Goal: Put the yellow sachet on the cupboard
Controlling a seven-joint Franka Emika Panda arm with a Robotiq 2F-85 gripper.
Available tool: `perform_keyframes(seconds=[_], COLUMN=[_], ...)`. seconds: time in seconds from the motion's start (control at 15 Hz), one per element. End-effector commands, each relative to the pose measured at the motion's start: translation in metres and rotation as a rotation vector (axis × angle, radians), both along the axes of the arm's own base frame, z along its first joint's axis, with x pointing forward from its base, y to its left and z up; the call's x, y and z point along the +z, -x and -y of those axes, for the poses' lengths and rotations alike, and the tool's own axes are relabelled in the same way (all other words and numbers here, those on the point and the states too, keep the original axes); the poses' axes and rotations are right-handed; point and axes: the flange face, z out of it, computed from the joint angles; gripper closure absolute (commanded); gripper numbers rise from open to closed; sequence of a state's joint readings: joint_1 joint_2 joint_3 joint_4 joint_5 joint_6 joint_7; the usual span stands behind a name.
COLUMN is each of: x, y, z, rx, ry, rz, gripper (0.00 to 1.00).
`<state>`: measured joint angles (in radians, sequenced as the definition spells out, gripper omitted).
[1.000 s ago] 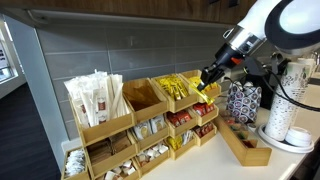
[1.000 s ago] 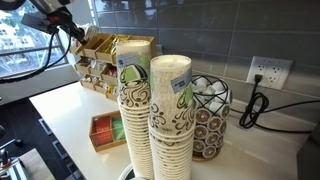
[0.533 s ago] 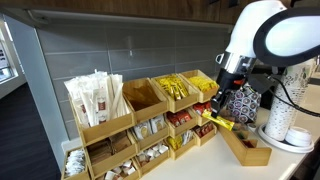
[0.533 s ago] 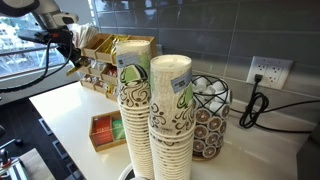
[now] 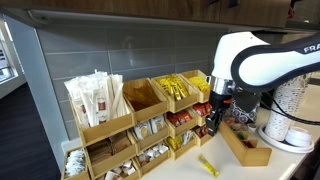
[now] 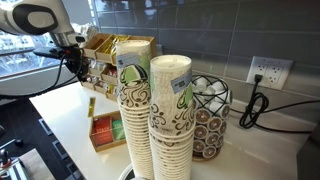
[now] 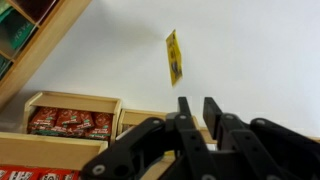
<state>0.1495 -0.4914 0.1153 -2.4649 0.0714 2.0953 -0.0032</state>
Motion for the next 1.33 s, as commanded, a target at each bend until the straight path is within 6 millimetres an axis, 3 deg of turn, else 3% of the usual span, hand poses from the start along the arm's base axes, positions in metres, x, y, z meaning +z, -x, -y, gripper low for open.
perform_keyframes(seconds=[0.0, 0.4, 0.8, 1.07, 1.27], x=[0.02, 0.075, 0.125, 0.141, 0.146], y=[0.014, 0.055, 0.09, 0.104, 0.1], z=[0.01, 0.024, 0.031, 0.033, 0.03], rx=[0.051, 0.124, 0.17, 0.203, 0.197], ry=[-0.002, 0.002, -0.031, -0.056, -0.042], rz=[0.005, 0.02, 0.139, 0.206, 0.213], gripper=[0.44, 0.01, 0.0, 0.0, 0.0])
